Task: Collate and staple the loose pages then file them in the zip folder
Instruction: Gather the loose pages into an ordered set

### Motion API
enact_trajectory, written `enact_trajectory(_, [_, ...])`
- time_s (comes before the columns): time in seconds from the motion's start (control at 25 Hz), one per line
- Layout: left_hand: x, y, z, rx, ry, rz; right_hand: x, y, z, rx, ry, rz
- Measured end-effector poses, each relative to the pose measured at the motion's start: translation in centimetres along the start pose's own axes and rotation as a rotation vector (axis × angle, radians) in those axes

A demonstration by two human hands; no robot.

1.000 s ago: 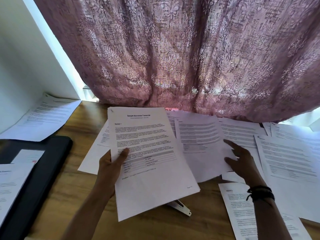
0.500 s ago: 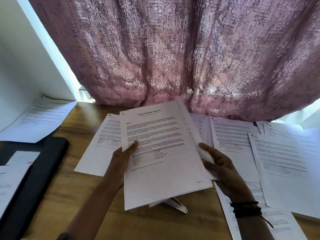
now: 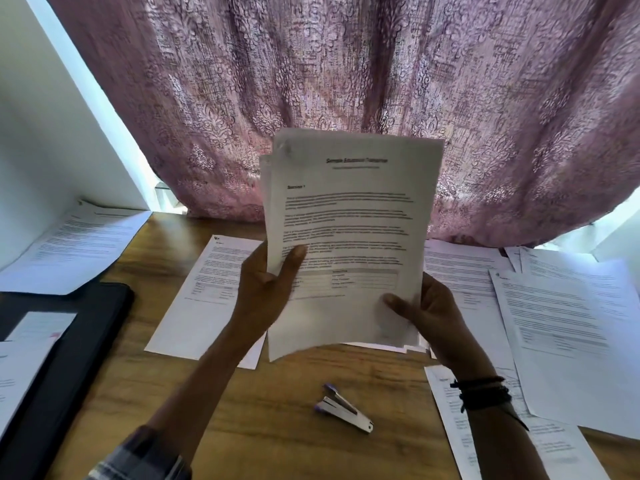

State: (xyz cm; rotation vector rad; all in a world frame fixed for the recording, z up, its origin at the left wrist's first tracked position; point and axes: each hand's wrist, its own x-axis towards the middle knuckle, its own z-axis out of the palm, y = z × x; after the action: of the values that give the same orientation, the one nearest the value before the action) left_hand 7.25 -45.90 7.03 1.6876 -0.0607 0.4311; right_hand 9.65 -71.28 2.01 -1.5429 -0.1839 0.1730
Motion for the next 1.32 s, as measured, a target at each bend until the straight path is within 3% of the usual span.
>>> enact_trajectory(0.4, [-2.1, -3.9, 2.4, -0.102, -0.084, -0.067, -1.0, 3.0, 1.7, -0.169, 0.129, -0.041])
enact_trajectory(0.76, [-2.2, -5.1, 2.1, -0.136, -0.066, -0.174, -1.4, 3.8, 2.2, -0.221, 0.164, -0.084])
enact_trajectory(0.88, [-1.7, -3.8, 1.9, -0.181, 0.035, -0.16, -1.3, 3.4, 1.5, -0.239, 0.186, -0.073])
enact_trajectory(0.96, [-1.3, -3.2, 1.4, -0.313, 0.16, -0.206, -1.4, 3.6, 0.4, -0.162, 0.229, -0.031])
enact_trajectory(1.12, [-1.7, -2.9, 1.5, -0.608, 0.299, -0.406, -2.8, 4.8, 2.2, 0.41, 0.167, 0.176])
enact_trajectory(1.24, [-3.3, -3.1, 2.2, -0.655, 0.283, -0.511, -3.5, 4.9, 4.5, 0.443, 0.131, 0.152])
enact_trajectory(1.32, [-3.3, -3.0, 0.8, -0.722, 0.212, -0.48, -3.5, 4.5, 3.6, 0.404, 0.169, 0.095])
